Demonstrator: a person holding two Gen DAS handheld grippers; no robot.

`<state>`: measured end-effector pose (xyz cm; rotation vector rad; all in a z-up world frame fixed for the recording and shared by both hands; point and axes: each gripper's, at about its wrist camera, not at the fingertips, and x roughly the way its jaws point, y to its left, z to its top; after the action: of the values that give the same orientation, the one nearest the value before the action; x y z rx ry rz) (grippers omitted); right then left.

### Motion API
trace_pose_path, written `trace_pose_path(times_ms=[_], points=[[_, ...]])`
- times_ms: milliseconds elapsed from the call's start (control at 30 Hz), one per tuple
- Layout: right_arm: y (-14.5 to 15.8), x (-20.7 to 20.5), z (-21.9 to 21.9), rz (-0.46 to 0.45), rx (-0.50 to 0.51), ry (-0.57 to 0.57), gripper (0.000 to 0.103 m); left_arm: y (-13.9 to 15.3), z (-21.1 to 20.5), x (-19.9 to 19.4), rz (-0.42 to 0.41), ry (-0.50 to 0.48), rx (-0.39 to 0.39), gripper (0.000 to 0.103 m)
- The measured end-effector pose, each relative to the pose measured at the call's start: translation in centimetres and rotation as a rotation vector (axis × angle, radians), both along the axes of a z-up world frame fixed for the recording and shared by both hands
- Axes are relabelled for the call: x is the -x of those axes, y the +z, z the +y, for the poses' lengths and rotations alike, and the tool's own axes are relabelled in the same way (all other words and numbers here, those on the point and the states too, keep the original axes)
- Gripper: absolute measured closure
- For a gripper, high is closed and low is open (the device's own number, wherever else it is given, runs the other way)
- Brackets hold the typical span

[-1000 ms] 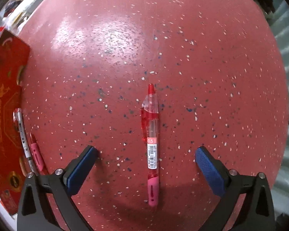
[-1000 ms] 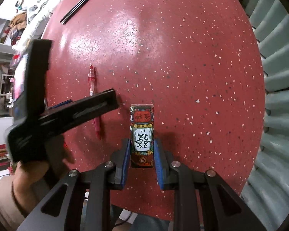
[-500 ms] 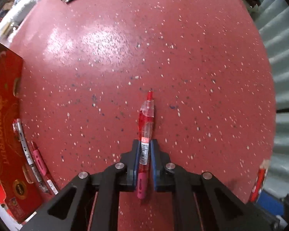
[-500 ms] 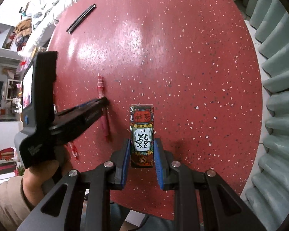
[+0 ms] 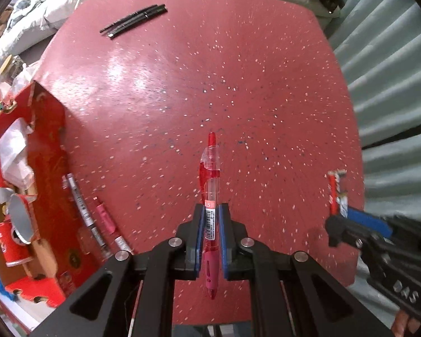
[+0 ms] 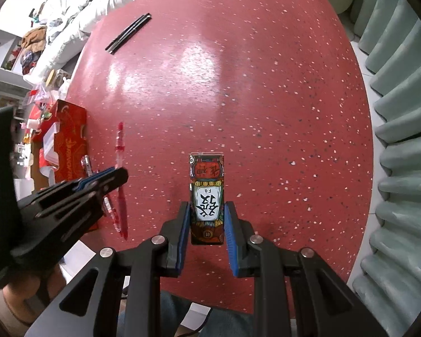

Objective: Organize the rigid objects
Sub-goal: 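Carry the red pen and snack packet over the cardboard box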

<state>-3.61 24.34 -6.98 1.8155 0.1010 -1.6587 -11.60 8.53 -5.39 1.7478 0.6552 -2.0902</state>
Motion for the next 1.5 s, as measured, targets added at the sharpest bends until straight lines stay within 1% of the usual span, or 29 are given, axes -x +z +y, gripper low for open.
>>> trace_pose_path(times_ms=[67, 133, 233, 467, 733, 933, 1167, 1367, 1500], points=[[0.5, -0.4, -1.2, 0.011, 0.000, 0.006, 0.078, 0.9, -0.8, -1.1, 0.015, -0.009, 0.007, 0.092], [1.2, -1.0, -2.1, 0.021, 0.002, 0.015, 0.078, 0.4, -1.3, -1.2, 0.022, -0.010, 0.007, 0.092], [2.2, -1.9, -3.1, 0.034, 0.009, 0.030, 0.078, 1.3, -1.5, -2.6, 0.031, -0.003, 0.011, 0.092], [4.5, -4.4, -6.9, 0.074, 0.020, 0.099, 0.078, 3.0, -4.0, -6.3, 0.065, 0.055, 0.015, 0.092], [6.8, -7.4, -11.6, 0.111, 0.032, 0.191, 0.078, 4.0, -7.9, -10.9, 0.094, 0.158, 0.025, 0.092], [8.3, -9.9, -15.3, 0.134, 0.043, 0.274, 0.078, 4.0, -10.5, -14.2, 0.103, 0.238, 0.032, 0.092], [9.3, -13.0, -19.5, 0.143, 0.061, 0.378, 0.078, 3.6, -13.5, -18.9, 0.096, 0.353, 0.042, 0.092], [10.0, -16.2, -23.3, 0.139, 0.084, 0.476, 0.078, 3.0, -16.1, -23.2, 0.073, 0.457, 0.058, 0.092], [10.1, -18.1, -25.4, 0.133, 0.094, 0.531, 0.078, 2.8, -17.3, -25.0, 0.059, 0.501, 0.066, 0.092]])
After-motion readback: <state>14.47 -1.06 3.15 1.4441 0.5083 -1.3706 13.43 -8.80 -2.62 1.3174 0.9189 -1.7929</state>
